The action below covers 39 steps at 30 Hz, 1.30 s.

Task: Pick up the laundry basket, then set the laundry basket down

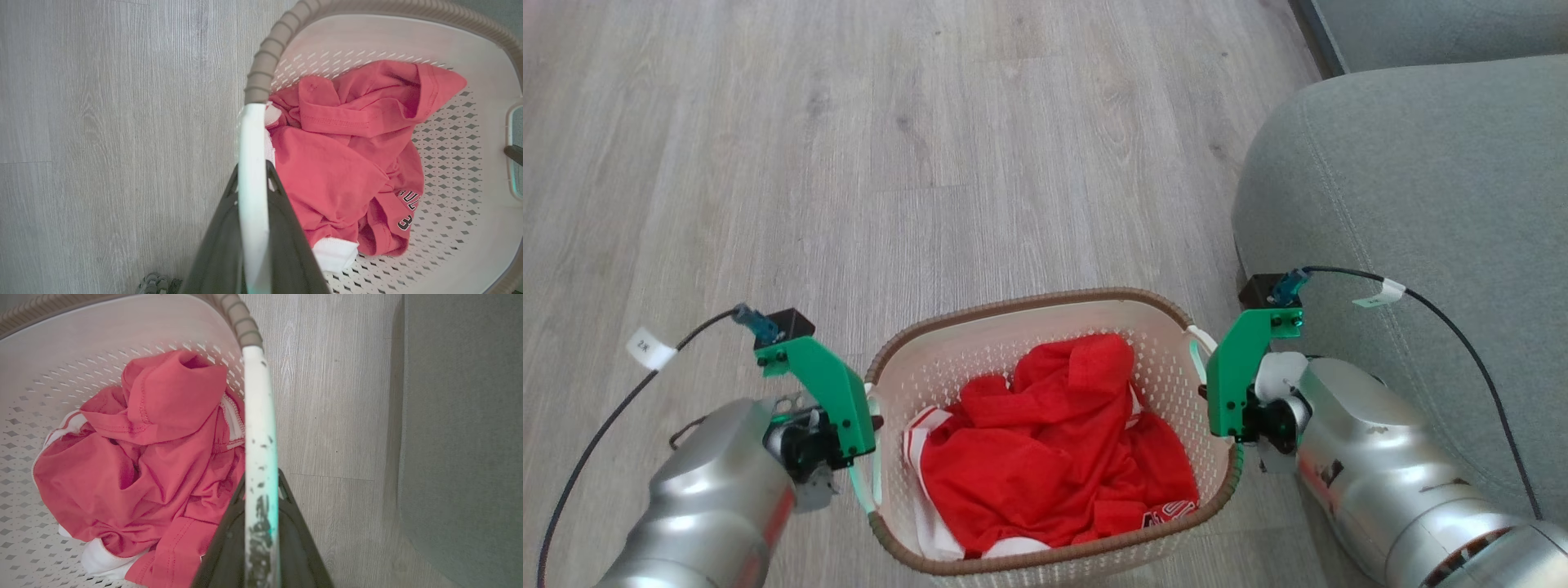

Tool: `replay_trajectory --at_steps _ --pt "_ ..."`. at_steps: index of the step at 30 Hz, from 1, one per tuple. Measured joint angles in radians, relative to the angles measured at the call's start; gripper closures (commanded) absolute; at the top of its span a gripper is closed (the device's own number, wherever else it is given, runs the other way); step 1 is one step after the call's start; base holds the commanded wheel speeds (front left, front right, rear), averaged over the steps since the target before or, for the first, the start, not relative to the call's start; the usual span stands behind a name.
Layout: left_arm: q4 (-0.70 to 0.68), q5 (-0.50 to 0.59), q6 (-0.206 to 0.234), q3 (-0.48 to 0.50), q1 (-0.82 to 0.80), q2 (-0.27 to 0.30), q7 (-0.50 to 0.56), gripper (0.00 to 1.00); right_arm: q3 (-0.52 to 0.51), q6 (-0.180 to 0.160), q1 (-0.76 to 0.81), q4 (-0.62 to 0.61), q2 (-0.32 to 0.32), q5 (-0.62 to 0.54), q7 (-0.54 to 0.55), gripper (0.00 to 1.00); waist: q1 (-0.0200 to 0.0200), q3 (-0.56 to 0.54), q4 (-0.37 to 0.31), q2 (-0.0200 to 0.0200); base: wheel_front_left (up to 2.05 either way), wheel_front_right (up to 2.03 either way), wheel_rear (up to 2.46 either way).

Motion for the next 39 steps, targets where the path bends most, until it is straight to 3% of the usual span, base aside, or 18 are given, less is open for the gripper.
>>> replay_trajectory --at_steps 39 --pt "-0.001 -0.052 0.0 -0.051 -0.002 0.009 -0.04 1.0 -0.01 0.0 0.0 0.001 0.0 0.016 -0.02 1.0 0.0001 0.029 -0.001 -0.0001 0.0 0.0 0.0"
